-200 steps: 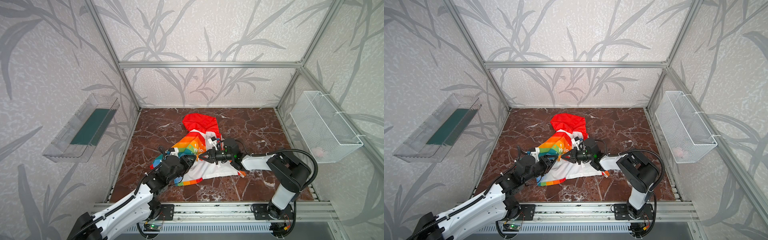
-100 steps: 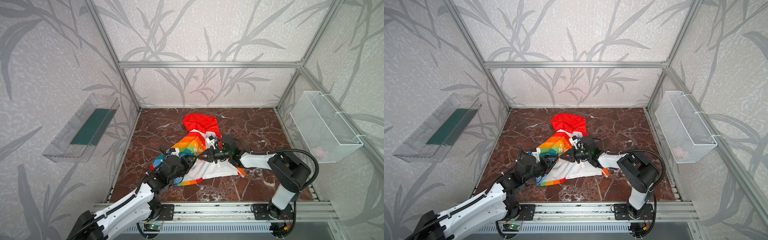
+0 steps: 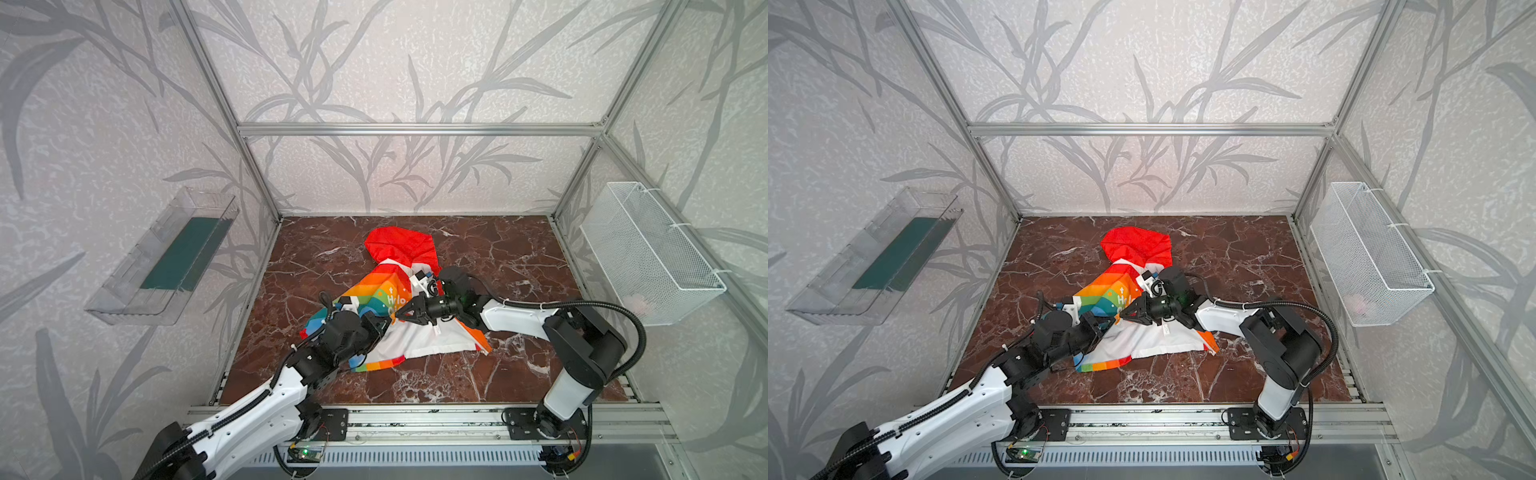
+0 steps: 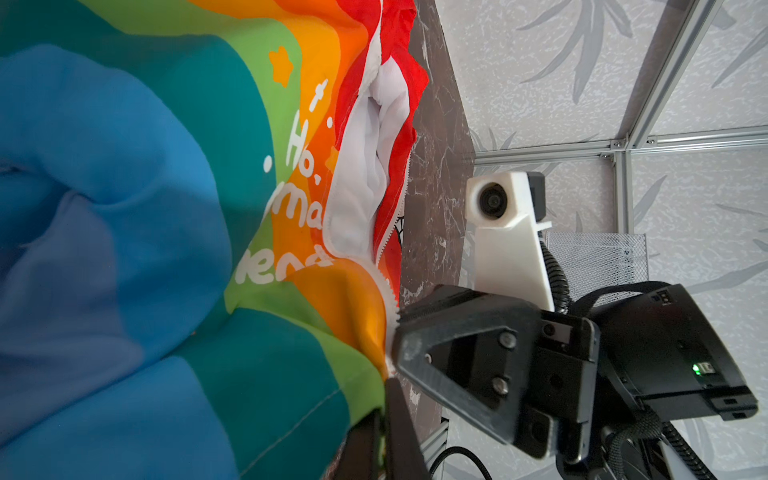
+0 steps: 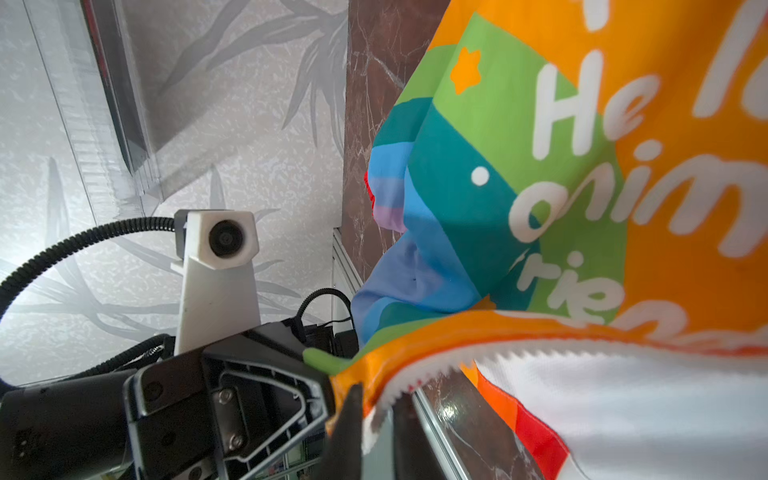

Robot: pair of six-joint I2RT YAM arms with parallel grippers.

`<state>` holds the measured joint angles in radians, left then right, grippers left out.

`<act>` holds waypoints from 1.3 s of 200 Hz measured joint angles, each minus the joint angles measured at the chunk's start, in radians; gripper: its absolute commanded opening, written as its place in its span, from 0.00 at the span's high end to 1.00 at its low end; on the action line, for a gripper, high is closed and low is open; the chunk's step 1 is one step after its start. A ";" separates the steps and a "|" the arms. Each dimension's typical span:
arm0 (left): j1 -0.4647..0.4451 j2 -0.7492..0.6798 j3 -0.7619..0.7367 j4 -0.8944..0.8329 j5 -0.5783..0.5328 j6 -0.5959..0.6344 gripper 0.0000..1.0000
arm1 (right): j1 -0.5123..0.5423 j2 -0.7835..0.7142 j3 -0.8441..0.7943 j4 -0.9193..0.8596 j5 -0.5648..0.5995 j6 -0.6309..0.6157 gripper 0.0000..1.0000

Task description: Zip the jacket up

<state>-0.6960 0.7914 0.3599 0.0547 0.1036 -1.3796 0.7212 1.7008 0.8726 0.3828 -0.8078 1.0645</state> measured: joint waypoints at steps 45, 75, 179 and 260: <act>0.000 -0.016 0.000 -0.023 -0.015 0.013 1.00 | -0.057 -0.193 0.019 -0.417 0.126 -0.172 0.44; 0.000 -0.001 0.000 -0.024 -0.015 0.019 1.00 | -0.122 -0.301 0.066 -0.798 0.339 -0.349 0.45; 0.000 0.023 0.001 -0.026 0.000 0.036 1.00 | -0.360 -0.301 -0.072 -1.223 0.685 -0.627 0.71; 0.000 0.023 0.018 -0.040 0.000 0.037 1.00 | -0.372 -0.182 -0.067 -1.169 0.600 -0.697 0.68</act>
<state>-0.6960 0.8143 0.3779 0.0147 0.1036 -1.3430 0.3496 1.5188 0.8055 -0.7860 -0.2081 0.3672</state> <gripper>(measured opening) 0.046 0.323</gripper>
